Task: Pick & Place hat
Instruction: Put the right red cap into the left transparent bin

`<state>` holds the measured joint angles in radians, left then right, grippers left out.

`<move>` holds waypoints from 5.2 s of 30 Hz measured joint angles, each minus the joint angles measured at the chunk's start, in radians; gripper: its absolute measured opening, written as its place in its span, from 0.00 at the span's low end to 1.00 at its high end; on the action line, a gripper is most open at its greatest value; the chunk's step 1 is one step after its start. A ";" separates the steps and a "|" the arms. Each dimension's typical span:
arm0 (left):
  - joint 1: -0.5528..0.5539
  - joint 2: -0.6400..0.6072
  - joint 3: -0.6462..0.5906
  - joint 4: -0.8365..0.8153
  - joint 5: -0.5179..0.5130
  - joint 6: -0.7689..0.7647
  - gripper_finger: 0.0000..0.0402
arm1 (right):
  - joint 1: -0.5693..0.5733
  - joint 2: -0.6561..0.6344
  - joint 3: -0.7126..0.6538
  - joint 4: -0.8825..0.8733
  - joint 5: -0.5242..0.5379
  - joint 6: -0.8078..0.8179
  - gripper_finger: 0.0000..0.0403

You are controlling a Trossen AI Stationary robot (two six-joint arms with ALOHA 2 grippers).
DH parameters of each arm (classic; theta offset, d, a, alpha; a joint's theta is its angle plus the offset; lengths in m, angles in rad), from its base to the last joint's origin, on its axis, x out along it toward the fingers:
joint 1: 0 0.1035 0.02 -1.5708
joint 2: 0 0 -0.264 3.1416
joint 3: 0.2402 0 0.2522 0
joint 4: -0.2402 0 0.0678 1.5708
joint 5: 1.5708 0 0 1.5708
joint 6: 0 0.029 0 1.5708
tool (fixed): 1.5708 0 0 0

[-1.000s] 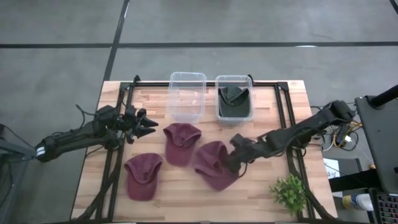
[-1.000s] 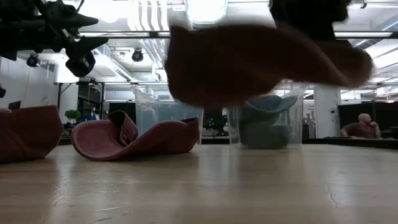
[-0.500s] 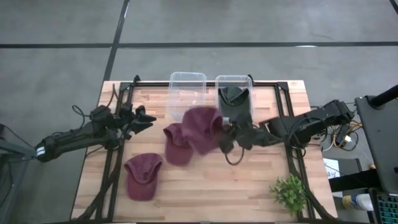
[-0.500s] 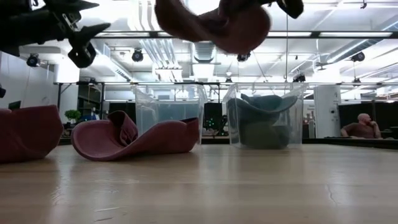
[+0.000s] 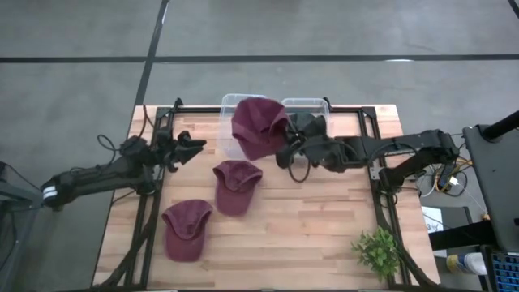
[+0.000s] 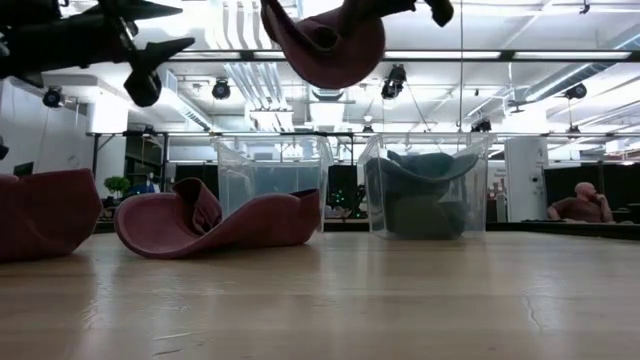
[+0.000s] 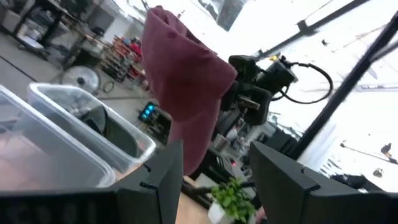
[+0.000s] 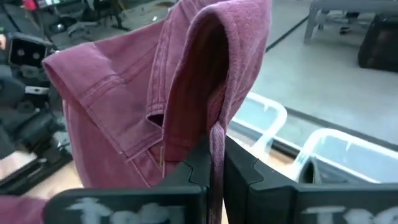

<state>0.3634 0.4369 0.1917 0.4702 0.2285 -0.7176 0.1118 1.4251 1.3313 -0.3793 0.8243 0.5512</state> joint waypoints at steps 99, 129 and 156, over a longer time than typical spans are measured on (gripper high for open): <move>-0.034 0.528 0.425 -0.015 -0.327 0.437 0.44 | -0.051 0.177 0.191 0.227 0.120 -0.218 0.03; -0.040 0.607 0.517 -0.085 -0.273 0.342 0.02 | -0.051 0.215 0.221 0.215 -0.007 -0.315 0.11; -0.037 0.688 0.813 -0.770 -0.477 0.137 0.02 | -0.053 0.069 0.219 -0.253 -0.040 -0.353 0.35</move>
<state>0.3260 1.1252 1.0049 -0.3002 -0.2485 -0.5804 0.0589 1.4944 1.5505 -0.6323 0.7838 0.1981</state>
